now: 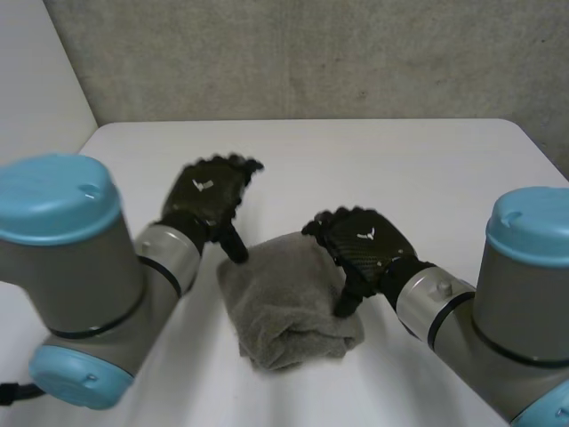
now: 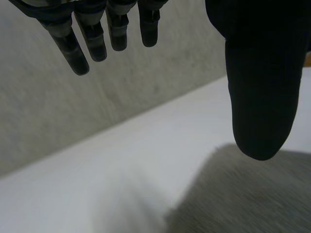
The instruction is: Fold the towel.
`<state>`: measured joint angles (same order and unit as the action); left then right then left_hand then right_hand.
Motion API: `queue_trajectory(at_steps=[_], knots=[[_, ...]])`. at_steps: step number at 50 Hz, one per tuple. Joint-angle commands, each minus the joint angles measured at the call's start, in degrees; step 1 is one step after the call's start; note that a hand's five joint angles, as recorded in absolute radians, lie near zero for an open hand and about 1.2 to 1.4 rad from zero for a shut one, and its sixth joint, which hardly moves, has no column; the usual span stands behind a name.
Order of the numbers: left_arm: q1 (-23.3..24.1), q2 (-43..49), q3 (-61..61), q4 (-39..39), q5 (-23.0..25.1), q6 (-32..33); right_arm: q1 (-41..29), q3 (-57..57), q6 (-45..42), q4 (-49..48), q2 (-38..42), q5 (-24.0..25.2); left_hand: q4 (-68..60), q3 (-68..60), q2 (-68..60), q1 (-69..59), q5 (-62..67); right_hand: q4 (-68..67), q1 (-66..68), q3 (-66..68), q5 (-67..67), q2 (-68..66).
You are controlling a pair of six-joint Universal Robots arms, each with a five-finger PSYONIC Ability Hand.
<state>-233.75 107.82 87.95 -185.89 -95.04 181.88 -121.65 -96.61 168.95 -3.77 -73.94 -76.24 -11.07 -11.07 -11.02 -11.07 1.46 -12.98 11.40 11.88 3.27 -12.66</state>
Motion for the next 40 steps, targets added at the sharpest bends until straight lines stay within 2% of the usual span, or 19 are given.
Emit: queue_trajectory(at_steps=[1,4,11,15,22,29,32,34,37,39,40], knots=[[3.2,8.53,-0.68,5.62,-4.97,-3.81,2.9,4.92,1.38,6.75,9.77,8.03,-2.0,-2.0,-2.05,-2.0,1.61,2.98,-1.4,-1.88,-3.27,2.66],[4.35,11.0,-0.94,6.07,-6.81,-3.55,3.08,6.69,-0.63,8.16,11.97,7.69,-2.0,-2.0,-2.05,-2.0,1.61,2.98,-1.4,-1.88,-3.27,2.66],[4.44,12.33,-0.94,6.16,-7.09,-3.55,3.08,9.33,-7.67,8.34,13.82,6.72,-2.0,-2.0,-2.05,-2.0,1.61,2.98,-1.4,-1.88,-3.27,2.66],[4.79,11.89,-1.03,6.25,-7.0,-3.46,3.08,10.38,-11.26,8.34,14.0,2.86,-2.0,-2.0,-2.05,-2.0,1.61,2.98,-1.4,-1.88,-3.27,2.66],[5.05,12.59,-1.73,6.16,-6.82,-3.28,2.29,10.39,-13.73,8.08,14.0,1.36,-2.0,-2.0,-2.05,-2.0,1.61,2.98,-1.4,-1.88,-3.27,2.66],[4.88,13.73,-3.4,6.86,-6.91,-2.23,2.47,11.18,-13.65,8.34,12.77,1.36,-2.0,-2.0,-2.05,-2.0,1.61,2.98,-1.4,-1.88,-3.27,2.66],[4.61,12.59,-6.3,8.09,-6.82,-1.44,3.08,12.85,-12.68,8.34,9.6,1.27,-1.83,-1.83,-1.88,-1.83,1.45,2.98,-1.4,-1.88,-3.27,2.66],[4.09,8.05,-10.42,9.84,-6.82,-1.35,4.21,14.6,-11.02,7.9,5.32,0.92,-1.5,-1.5,-1.55,-1.5,1.11,2.98,-1.4,-1.88,-3.27,2.66],[3.3,5.65,-12.54,10.82,-6.74,-1.52,5.63,15.75,-8.9,7.81,3.45,0.74,-1.5,-1.5,-1.55,-1.5,1.11,2.98,-1.4,-1.88,-3.27,2.66],[0.67,1.36,-16.31,12.39,-6.82,-1.96,7.99,18.37,-1.91,7.81,0.22,-0.83,-1.33,-1.33,-1.38,-1.33,0.94,2.98,-1.4,-1.88,-3.27,2.66],[0.66,1.34,-16.32,12.4,-6.82,-1.96,8.0,18.38,-1.87,7.81,0.2,-0.84,-1.33,-1.33,-1.38,-1.33,0.94,2.98,-1.4,-1.88,-3.27,2.66]])
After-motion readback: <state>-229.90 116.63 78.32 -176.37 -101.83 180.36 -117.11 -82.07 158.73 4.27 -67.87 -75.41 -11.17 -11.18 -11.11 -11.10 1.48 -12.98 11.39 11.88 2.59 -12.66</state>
